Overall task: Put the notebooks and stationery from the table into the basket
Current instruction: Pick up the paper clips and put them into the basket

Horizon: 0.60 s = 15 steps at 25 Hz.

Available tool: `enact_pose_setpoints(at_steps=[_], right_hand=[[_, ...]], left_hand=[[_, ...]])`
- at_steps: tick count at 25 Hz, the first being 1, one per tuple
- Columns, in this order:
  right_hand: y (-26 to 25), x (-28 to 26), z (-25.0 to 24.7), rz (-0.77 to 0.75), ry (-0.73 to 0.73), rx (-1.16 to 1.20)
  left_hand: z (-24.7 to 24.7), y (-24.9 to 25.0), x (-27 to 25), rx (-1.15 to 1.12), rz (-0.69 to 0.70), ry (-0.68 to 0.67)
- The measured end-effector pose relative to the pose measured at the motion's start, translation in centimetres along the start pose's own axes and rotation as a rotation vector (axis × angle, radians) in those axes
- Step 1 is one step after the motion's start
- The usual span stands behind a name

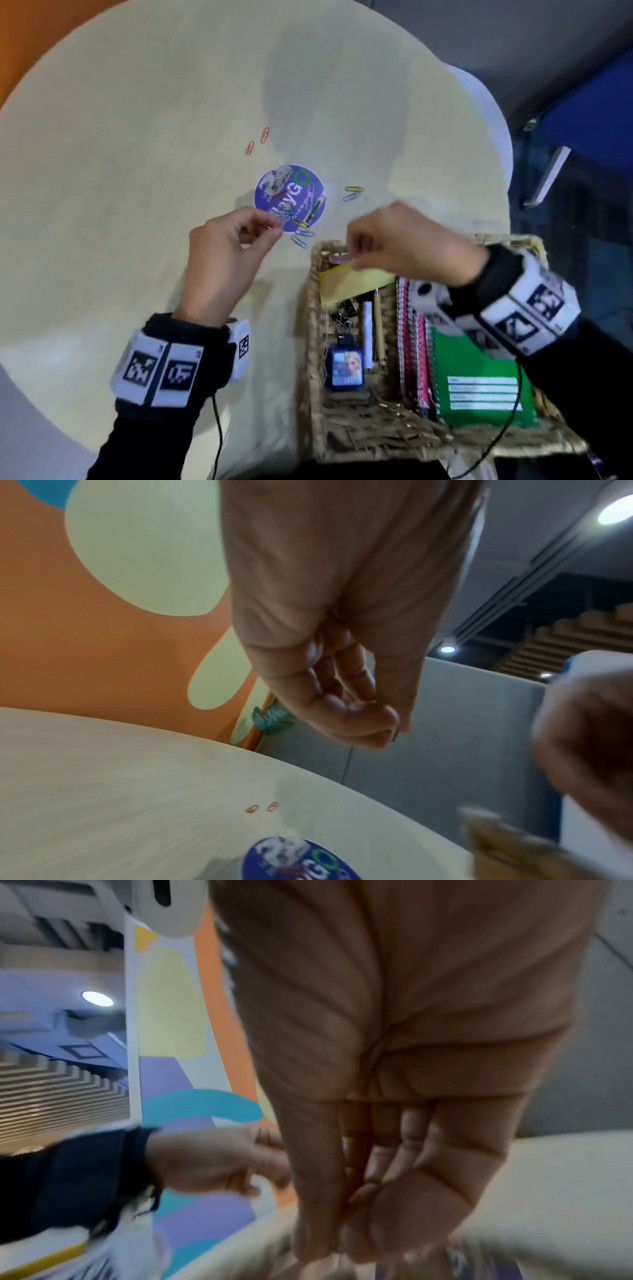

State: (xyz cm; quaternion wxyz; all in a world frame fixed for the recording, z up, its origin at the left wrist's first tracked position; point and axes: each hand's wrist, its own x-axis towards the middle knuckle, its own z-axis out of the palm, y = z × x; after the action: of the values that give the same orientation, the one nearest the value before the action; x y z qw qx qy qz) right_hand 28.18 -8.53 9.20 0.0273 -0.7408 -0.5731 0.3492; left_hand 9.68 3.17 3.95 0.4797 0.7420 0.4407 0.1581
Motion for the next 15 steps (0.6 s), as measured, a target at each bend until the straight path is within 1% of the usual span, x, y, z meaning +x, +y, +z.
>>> enact_pose_setpoints(at_steps=[2,3,5,8,10,13,15], right_hand=[[0.6,-2.2,4.3,0.06,-0.138,-0.017],[0.9,-2.7,6.2,0.073,-0.185,-0.027],[1.4,-3.0,8.9,0.095,-0.228,-0.055],[1.8,-2.4,11.0,0.12,-0.197,-0.093],[1.3,-1.8,11.8,0.129,-0.202,-0.122],[0.7,-1.5,12.1,0.143,-0.217,-0.158],[1.4,-2.0,11.4,0.148,-0.152,-0.101]], left_hand=[[0.7,1.3,-3.0,0.054,0.095,-0.06],[1.0,1.8,-4.1,0.087,0.144,-0.081],[1.9,2.1,-6.1,0.099,0.17,-0.113],[2.9,2.0,-8.2,0.07,0.151,-0.163],[3.4,1.9,-9.1,0.115,0.2,-0.215],[4.3,2.1,-10.1,0.316,0.285,-0.328],[5.5,2.7,-10.4,0.576,0.331,-0.473]])
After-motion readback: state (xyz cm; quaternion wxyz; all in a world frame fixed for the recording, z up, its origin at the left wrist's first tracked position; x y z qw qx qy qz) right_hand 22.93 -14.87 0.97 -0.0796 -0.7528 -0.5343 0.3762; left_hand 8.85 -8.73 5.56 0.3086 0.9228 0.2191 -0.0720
